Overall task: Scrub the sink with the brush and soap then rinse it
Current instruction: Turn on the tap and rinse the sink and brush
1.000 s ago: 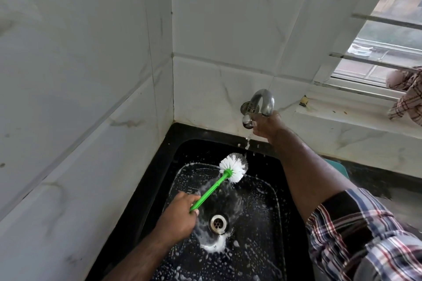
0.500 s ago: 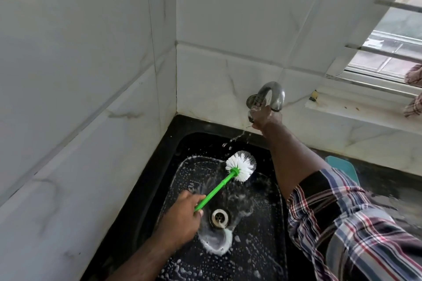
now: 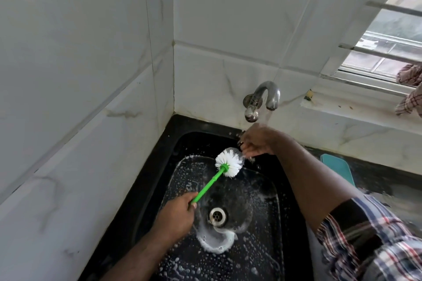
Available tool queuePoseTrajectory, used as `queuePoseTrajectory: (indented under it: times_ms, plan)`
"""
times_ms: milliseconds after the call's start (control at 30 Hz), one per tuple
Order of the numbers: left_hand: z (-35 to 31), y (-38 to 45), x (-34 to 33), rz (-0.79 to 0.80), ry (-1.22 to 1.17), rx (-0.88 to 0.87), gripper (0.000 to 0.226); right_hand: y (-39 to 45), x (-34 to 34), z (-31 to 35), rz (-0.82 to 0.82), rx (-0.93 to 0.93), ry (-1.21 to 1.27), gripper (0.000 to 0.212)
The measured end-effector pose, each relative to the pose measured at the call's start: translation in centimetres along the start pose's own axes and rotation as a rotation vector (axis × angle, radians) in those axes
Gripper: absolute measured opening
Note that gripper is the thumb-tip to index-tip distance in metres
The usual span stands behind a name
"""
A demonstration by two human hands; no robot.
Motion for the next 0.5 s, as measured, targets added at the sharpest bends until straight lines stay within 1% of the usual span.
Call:
queuePoseTrajectory:
  times_ms: [33, 100, 167, 233, 267, 367, 467, 500]
  plan:
    - [0.0, 0.0, 0.1, -0.005, 0.014, 0.003, 0.038, 0.1, -0.6, -0.6, 0.077, 0.007, 0.017, 0.020]
    - [-0.2, 0.0, 0.3, -0.010, 0.051, -0.010, 0.039, -0.3, -0.3, -0.6, 0.114, 0.040, 0.077, 0.027]
    - [-0.5, 0.0, 0.4, -0.008, 0.079, -0.029, 0.043, -0.5, 1.0, -0.2, 0.058, 0.082, 0.168, 0.026]
    - [-1.0, -0.1, 0.3, -0.005, 0.125, -0.057, 0.045, -0.4, 1.6, -0.2, 0.015, 0.103, 0.195, 0.021]
    - [-1.4, -0.2, 0.3, -0.008, 0.148, -0.071, 0.045, -0.6, 1.4, -0.3, 0.027, 0.094, 0.180, 0.020]
    - [-1.9, -0.5, 0.6, -0.039, 0.172, -0.082, 0.043, -0.9, 0.9, -0.6, 0.069, 0.080, 0.154, 0.026]
    - [-1.9, -0.7, 1.4, -0.079, 0.170, -0.079, 0.041, -1.5, 2.3, -0.2, -0.028, 0.121, 0.252, 0.024]
    - [-2.0, -0.7, 1.7, -0.093, 0.176, -0.083, 0.041, -1.3, 2.5, -0.2, -0.034, 0.136, 0.269, 0.025]
Point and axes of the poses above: each hand's wrist, its own y-axis towards the middle knuckle, its own x-axis out of the back of the hand, z = x × y, the point moved 10 cm from there along y, towards the middle knuckle, and after that the axes turned 15 degrees about -y, right-handed, at the moved point
